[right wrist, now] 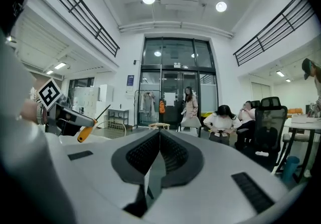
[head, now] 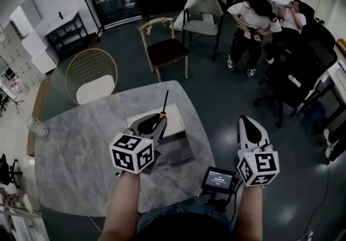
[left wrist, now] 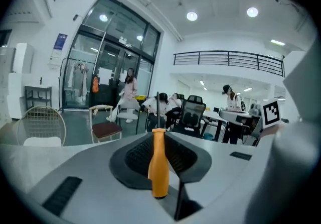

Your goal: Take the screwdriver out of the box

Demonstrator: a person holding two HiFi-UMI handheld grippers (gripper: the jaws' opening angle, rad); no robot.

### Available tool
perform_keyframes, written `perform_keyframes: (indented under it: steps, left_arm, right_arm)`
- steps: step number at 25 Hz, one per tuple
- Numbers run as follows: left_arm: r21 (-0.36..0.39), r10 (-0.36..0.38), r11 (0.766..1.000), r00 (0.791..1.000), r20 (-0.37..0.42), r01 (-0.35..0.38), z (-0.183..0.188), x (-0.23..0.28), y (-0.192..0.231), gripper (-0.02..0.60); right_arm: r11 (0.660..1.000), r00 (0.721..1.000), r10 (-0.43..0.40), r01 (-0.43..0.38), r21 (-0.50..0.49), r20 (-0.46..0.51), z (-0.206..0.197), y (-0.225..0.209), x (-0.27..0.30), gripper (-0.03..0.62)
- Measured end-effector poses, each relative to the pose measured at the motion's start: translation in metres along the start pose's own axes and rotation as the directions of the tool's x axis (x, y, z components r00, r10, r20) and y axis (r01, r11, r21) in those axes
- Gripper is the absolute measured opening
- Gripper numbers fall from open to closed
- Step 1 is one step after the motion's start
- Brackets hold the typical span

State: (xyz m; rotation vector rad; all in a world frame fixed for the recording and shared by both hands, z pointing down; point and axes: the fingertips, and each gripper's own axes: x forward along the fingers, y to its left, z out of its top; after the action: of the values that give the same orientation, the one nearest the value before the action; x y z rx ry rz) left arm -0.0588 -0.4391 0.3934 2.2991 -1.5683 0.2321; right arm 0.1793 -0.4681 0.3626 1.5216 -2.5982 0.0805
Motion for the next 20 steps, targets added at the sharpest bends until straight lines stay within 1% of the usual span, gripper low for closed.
perform_keyframes:
  steps: [1, 3, 7, 10, 12, 15, 20]
  left_arm:
    - [-0.005, 0.018, 1.0, 0.999, 0.043, -0.018, 0.007, -0.008, 0.006, 0.077]
    - [-0.018, 0.058, 0.998, 0.99, 0.125, -0.056, 0.019, -0.027, 0.018, 0.077]
    - [-0.04, 0.146, 0.989, 0.957, 0.252, -0.14, 0.038, -0.064, 0.044, 0.077]
    - [-0.059, 0.213, 0.977, 0.926, 0.311, -0.205, 0.051, -0.089, 0.065, 0.077]
    - [-0.074, 0.245, 0.969, 0.909, 0.337, -0.234, 0.058, -0.105, 0.079, 0.077]
    - [-0.087, 0.259, 0.966, 0.89, 0.376, -0.244, 0.07, -0.129, 0.09, 0.077]
    - [-0.055, 0.298, 0.95, 0.835, 0.463, -0.308, 0.085, -0.185, 0.107, 0.077]
  right_arm:
    - [1.0, 1.0, 0.019, -0.019, -0.004, 0.006, 0.003, 0.006, 0.006, 0.026]
    - [0.998, 0.998, 0.058, -0.058, -0.018, 0.017, 0.01, 0.018, 0.016, 0.026]
    - [0.989, 0.99, 0.135, -0.133, -0.057, 0.03, 0.024, 0.041, 0.035, 0.026]
    - [0.979, 0.981, 0.189, -0.185, -0.087, 0.038, 0.036, 0.054, 0.051, 0.026]
    - [0.971, 0.975, 0.219, -0.214, -0.103, 0.046, 0.045, 0.065, 0.062, 0.026]
    - [0.962, 0.965, 0.254, -0.245, -0.122, 0.061, 0.06, 0.08, 0.072, 0.026]
    - [0.937, 0.943, 0.321, -0.303, -0.177, 0.086, 0.074, 0.125, 0.071, 0.026]
